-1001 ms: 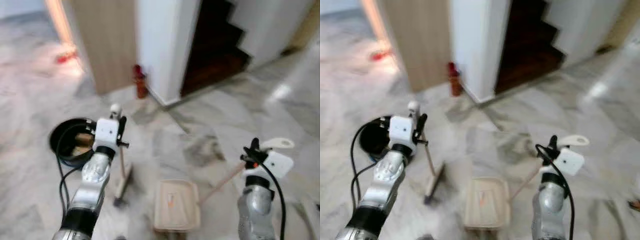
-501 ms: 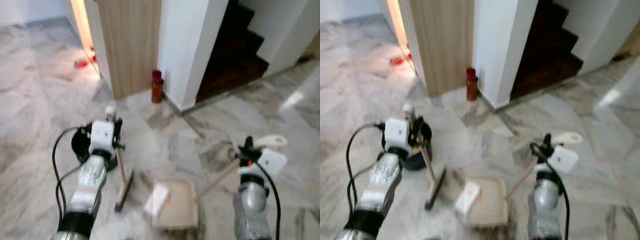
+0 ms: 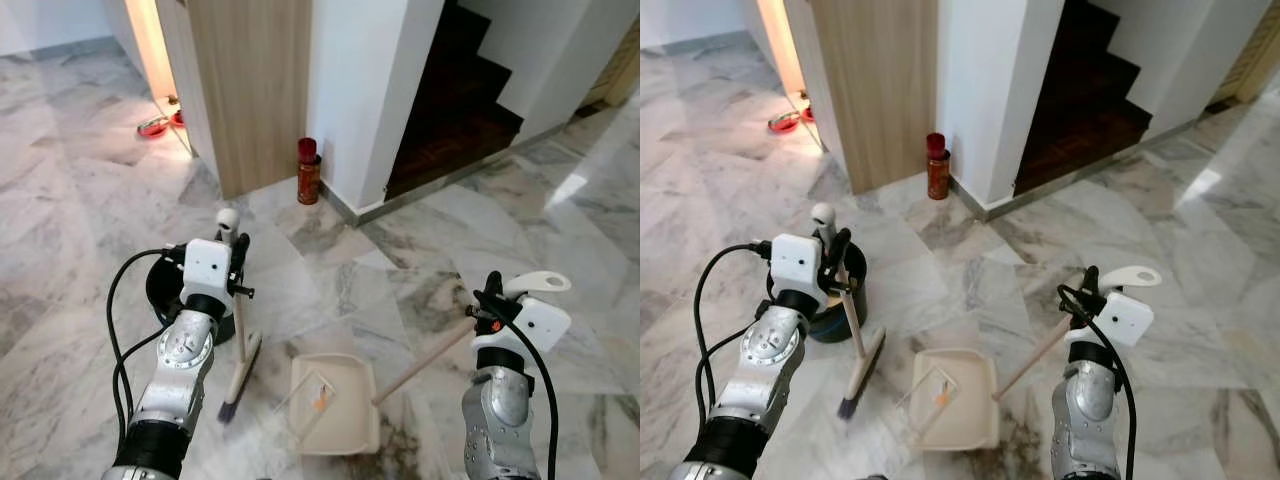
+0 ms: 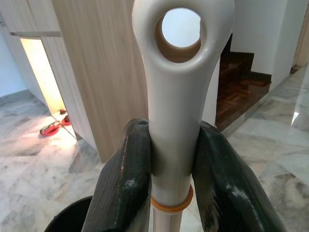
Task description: Sweep floor
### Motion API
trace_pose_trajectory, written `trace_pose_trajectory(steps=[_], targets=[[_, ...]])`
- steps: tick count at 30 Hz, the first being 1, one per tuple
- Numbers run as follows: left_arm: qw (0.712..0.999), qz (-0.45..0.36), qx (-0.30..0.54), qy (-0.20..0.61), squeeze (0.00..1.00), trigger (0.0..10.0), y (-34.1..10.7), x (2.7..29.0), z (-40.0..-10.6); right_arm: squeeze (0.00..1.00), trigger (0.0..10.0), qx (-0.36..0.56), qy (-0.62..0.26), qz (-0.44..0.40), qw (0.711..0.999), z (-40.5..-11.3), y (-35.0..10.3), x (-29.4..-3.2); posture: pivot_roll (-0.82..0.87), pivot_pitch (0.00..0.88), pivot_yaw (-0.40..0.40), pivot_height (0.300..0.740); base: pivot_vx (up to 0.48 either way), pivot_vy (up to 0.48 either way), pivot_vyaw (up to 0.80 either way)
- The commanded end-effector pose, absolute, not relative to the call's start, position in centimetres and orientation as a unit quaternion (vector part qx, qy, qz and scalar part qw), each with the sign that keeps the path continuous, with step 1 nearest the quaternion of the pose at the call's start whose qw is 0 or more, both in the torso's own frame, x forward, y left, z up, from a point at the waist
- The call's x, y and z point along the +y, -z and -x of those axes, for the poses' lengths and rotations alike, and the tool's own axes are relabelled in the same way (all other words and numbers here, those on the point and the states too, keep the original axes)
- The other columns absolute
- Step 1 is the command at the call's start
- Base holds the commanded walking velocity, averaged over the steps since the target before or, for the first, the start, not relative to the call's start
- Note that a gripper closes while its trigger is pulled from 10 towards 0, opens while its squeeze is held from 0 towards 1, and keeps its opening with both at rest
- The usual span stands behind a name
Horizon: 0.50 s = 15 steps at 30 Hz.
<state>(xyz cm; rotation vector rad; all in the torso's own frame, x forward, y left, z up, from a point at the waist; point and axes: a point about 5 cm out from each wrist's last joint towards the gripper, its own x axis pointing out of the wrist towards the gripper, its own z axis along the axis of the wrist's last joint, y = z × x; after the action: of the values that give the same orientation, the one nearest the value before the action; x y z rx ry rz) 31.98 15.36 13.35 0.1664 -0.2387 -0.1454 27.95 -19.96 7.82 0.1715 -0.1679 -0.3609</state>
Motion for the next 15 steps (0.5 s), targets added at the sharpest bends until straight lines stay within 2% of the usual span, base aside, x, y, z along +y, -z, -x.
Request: trace_pose_trajectory(steps=[1, 15], targets=[[0.982, -0.088, -0.143, 0.082, 0.0, 10.0, -14.47, 14.99, -31.9, 0.0, 10.0, -0.1, 0.185, -0.091, 0.973, -28.04, -8.38, -20.25, 0.2, 0.085, -0.048, 0.74, 0.0, 0.0, 0.0], [0.982, -0.083, -0.137, 0.096, 0.0, 10.0, -14.23, 14.71, -31.78, 0.0, 10.0, -0.095, 0.19, -0.101, 0.972, -28.04, -8.19, -20.27, 0.2, 0.086, -0.046, 0.74, 0.0, 0.0, 0.0]])
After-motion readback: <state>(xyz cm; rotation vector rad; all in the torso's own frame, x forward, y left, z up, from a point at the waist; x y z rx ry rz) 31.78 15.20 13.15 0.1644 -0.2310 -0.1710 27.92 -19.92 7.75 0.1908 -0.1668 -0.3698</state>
